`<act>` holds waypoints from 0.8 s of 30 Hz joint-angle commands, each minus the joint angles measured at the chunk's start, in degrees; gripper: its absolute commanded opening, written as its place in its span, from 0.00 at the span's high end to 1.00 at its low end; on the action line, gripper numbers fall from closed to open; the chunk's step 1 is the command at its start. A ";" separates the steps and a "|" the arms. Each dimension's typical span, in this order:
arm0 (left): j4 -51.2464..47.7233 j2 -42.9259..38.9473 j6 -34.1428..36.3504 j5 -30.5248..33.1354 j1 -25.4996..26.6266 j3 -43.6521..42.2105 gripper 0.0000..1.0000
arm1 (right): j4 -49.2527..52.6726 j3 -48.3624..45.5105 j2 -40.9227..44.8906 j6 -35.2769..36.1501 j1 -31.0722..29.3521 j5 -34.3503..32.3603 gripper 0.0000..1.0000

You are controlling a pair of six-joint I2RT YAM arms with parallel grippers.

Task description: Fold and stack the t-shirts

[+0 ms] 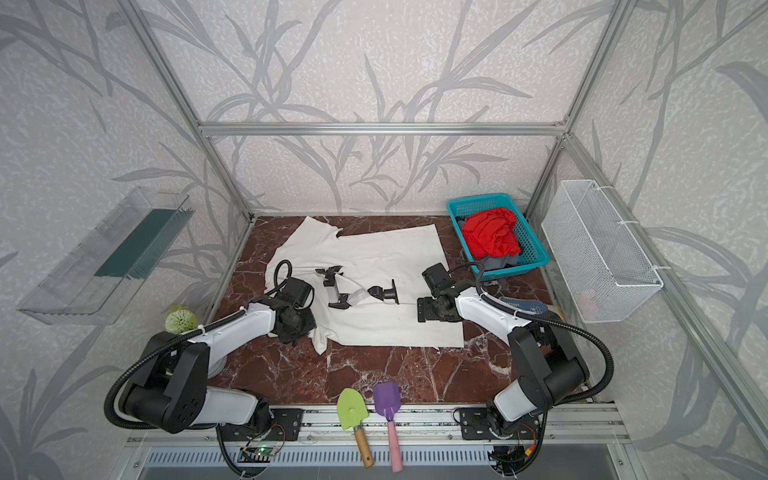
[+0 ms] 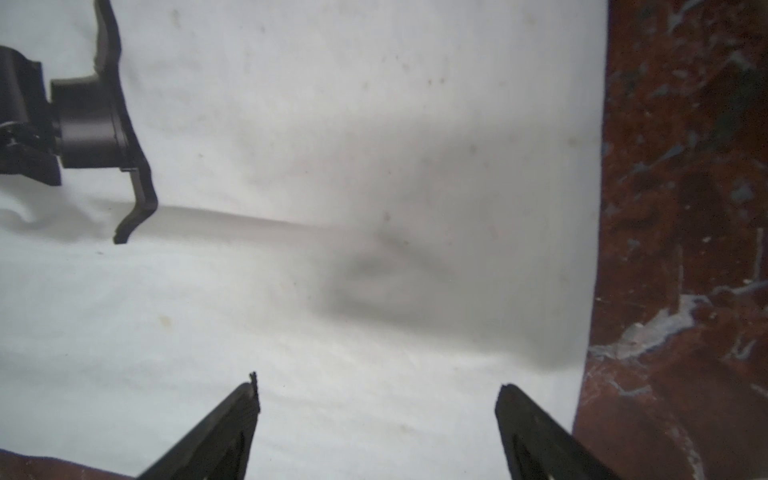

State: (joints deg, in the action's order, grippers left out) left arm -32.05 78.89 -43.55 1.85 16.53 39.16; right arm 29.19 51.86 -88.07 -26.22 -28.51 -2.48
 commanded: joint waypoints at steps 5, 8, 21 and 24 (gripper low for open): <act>-22.13 -20.38 -2.27 4.35 0.52 1.97 1.00 | 6.22 2.42 3.51 -0.03 -0.21 -1.18 0.10; -25.52 -30.39 -5.60 0.50 0.87 2.19 1.00 | 8.41 -0.17 6.67 -2.23 -0.15 -1.55 0.10; -41.99 -44.34 -8.99 4.17 0.96 16.32 1.00 | 11.43 -12.55 14.78 -15.99 2.12 -3.93 0.23; -41.76 -44.13 -8.32 3.64 0.96 16.58 1.00 | 11.88 -13.83 16.23 -16.91 2.50 -4.11 0.32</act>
State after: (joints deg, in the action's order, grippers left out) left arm -69.82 34.54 -52.01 3.81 17.21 55.07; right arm 39.29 38.85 -74.06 -40.27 -26.46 -5.56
